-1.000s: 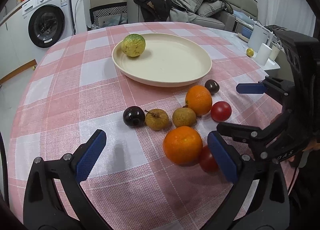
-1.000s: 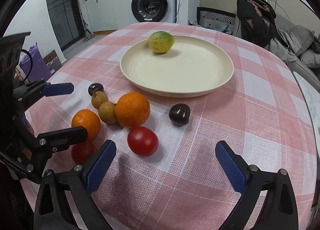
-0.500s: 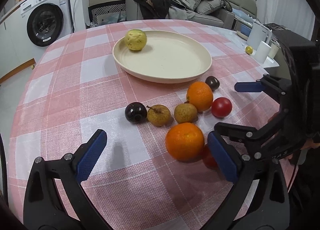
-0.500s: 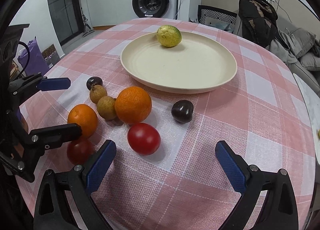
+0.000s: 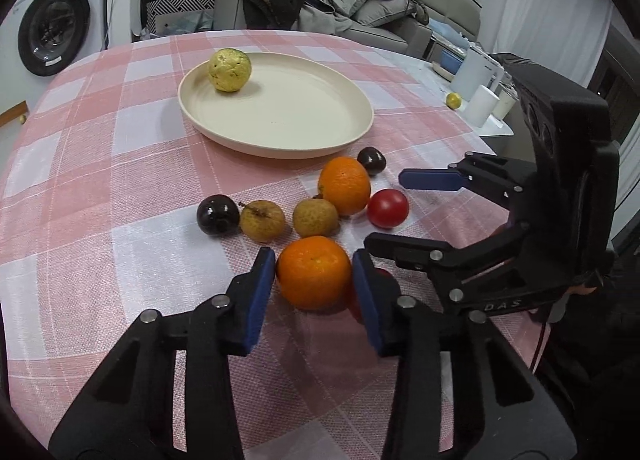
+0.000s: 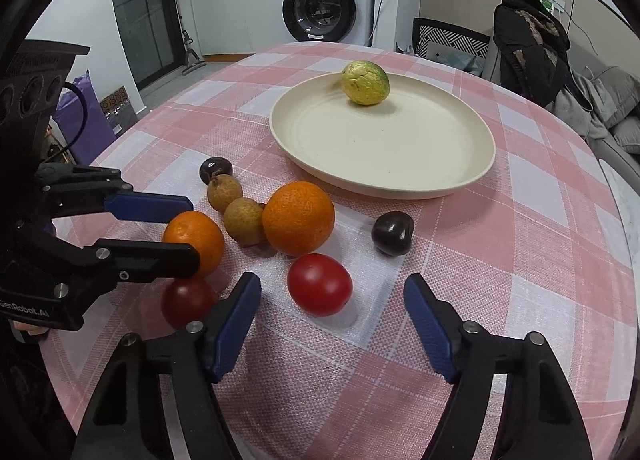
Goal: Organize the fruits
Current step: 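Move the left tool to the mandarin orange and close around it, then lift the mandarin with the left tool while the right tool grasps the red tomato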
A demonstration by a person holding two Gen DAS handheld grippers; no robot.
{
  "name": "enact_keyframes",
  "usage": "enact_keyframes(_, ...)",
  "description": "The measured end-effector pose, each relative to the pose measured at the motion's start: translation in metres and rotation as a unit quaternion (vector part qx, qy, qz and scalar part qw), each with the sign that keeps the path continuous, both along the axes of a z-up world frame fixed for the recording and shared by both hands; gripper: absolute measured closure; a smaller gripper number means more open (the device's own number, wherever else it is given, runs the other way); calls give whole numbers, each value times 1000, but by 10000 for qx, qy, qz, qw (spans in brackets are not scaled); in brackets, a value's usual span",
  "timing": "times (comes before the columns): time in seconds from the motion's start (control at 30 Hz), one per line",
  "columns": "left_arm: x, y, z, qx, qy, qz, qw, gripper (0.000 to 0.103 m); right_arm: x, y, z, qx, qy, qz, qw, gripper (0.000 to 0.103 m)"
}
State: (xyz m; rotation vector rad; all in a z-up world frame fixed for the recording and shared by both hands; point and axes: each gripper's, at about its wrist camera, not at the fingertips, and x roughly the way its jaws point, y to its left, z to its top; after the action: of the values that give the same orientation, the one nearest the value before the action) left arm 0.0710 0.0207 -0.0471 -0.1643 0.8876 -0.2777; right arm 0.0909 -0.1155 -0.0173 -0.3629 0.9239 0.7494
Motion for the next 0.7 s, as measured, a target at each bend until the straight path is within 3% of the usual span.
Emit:
enact_keyframes(0.37, -4, 1, 3, 5, -29, 10, 10000, 67, 3, -1, 1, 162, 127, 26, 9998, 47)
enact_keyframes(0.7, -5, -1, 3, 168, -36, 28, 9998, 67, 1, 0, 0, 173, 97, 31, 9998, 53)
